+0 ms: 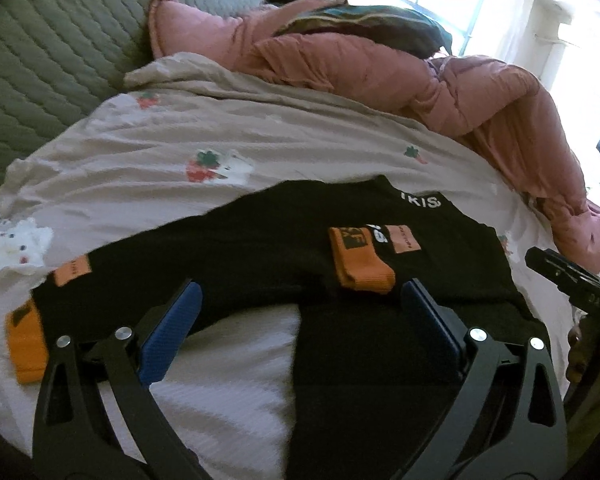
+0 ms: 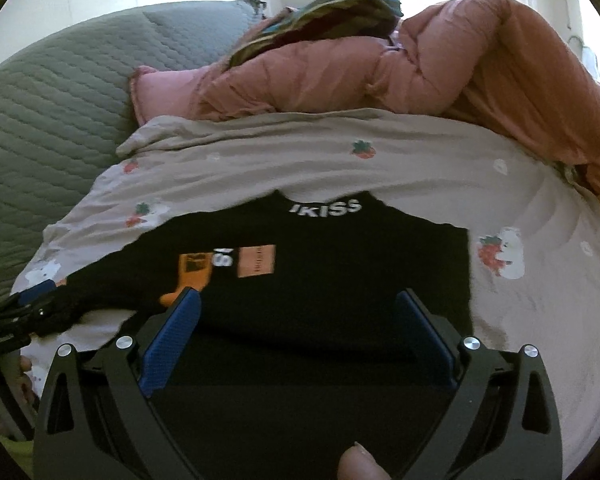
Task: Fold small clothes
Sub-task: 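Open the right tool and move the left tool to the other orange cuff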
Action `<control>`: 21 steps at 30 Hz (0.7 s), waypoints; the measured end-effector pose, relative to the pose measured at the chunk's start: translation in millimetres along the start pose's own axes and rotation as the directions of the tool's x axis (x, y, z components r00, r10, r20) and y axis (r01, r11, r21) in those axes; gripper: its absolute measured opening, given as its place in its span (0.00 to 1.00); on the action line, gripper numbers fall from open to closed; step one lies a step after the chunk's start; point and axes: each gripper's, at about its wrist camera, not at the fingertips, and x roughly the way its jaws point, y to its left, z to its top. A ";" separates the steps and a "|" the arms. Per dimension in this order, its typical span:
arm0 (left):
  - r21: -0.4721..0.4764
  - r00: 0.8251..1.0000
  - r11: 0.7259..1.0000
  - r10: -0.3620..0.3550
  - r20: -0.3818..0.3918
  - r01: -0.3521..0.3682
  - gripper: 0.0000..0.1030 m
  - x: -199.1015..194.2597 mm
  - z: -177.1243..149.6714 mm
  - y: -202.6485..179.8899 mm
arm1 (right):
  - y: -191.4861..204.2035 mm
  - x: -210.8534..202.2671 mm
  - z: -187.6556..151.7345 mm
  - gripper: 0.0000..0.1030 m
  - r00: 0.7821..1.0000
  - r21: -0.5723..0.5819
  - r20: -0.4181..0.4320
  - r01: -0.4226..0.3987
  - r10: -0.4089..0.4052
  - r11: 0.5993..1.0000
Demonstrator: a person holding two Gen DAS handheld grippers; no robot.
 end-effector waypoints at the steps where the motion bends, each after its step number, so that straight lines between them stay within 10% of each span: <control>1: -0.004 1.000 1.000 0.003 0.005 -0.003 0.91 -3.6 0.1 3.0 | 5.0 -0.5 0.0 0.95 1.000 -0.006 0.000 -0.008 0.008 1.000; 21: -0.129 0.990 0.983 0.136 0.044 -0.130 0.91 -54.3 -10.3 79.4 | 98.9 3.6 -0.2 0.95 0.994 -0.158 -0.031 -0.111 0.107 0.981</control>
